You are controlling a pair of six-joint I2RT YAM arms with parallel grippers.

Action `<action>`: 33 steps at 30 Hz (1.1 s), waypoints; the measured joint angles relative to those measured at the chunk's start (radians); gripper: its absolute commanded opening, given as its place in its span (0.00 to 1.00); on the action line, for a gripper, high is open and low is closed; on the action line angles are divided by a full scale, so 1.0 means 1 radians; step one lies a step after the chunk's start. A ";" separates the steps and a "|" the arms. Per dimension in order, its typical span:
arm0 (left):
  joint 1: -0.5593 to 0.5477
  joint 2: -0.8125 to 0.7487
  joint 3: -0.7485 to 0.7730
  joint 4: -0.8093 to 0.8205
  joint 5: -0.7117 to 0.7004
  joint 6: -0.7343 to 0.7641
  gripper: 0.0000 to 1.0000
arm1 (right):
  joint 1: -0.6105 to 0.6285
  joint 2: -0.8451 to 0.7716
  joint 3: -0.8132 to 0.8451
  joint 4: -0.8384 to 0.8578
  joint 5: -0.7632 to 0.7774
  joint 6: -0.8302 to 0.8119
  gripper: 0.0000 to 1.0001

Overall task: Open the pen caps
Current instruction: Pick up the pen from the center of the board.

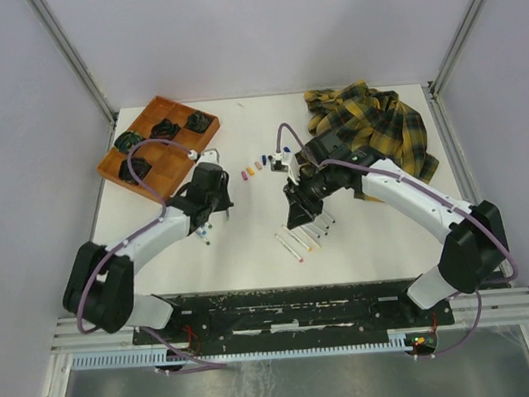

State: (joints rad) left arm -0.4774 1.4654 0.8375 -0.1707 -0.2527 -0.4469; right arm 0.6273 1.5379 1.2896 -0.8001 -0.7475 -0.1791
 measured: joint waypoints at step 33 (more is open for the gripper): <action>-0.397 -0.383 -0.567 1.380 0.187 -0.305 0.03 | -0.118 -0.151 -0.336 0.798 -0.404 0.637 0.50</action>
State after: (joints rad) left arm -0.8745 1.0824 0.2707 1.2095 -0.0658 -0.7517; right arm 0.5095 1.3865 0.9531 -0.0017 -1.1519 0.4580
